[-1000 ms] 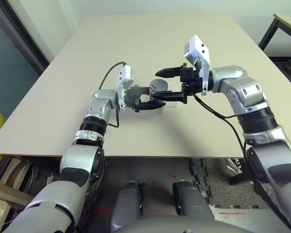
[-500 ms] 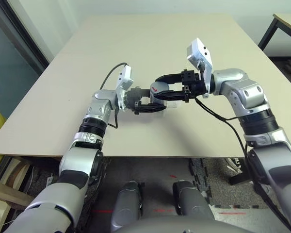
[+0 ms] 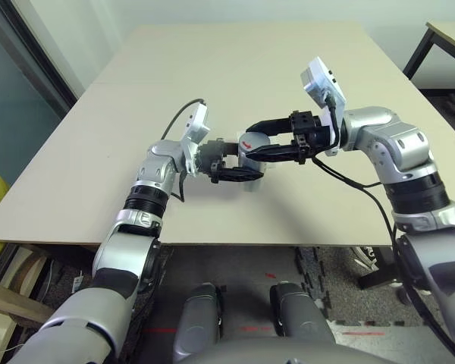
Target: Pour the medicine from the bottle into the box.
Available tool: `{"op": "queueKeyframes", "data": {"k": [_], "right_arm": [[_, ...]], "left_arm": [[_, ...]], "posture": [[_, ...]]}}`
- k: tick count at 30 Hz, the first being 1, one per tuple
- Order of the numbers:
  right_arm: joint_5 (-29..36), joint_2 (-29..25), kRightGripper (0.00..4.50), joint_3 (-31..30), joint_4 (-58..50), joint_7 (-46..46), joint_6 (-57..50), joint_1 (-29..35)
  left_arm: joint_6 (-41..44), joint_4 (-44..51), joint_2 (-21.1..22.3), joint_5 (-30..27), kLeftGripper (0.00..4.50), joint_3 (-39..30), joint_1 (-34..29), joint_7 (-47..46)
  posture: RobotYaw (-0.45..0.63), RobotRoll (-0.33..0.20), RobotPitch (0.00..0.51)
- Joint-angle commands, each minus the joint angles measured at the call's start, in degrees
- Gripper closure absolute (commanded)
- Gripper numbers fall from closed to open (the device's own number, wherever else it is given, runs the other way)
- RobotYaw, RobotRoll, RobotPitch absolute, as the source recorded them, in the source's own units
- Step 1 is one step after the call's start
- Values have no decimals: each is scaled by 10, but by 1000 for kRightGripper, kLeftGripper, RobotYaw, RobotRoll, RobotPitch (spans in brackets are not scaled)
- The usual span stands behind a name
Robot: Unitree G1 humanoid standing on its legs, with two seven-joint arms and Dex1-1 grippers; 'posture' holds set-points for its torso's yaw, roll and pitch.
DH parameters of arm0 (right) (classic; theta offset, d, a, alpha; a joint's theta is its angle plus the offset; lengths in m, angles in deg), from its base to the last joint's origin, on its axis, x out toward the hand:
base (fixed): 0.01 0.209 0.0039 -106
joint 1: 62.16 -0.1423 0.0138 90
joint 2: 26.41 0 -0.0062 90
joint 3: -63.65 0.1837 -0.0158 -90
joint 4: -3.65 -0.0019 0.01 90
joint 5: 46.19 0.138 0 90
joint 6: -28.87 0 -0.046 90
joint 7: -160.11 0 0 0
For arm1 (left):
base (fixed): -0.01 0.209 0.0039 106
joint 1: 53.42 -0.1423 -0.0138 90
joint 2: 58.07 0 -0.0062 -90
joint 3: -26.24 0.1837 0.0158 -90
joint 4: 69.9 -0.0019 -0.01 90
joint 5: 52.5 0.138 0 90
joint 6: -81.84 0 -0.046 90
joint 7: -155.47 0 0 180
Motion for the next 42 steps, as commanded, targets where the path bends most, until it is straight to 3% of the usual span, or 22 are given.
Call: {"op": "queueKeyframes", "data": {"k": [1,22,33,42], "right_arm": [[9,3,0,-7,-11,15,5,0],[-40,19,0,4,75,-37,63,-9],[-22,-36,0,48,63,-50,52,26],[-2,-120,0,101,30,-44,21,80]], "left_arm": [[5,6,4,2,1790,6,-10,-11],[22,42,7,-7,1790,13,-29,-17],[24,45,17,-11,1790,11,-40,-27],[20,34,25,-11,1790,4,-40,-33]], "posture": [[-108,0,48],[-100,0,49],[-110,0,50],[-122,0,50]]}}
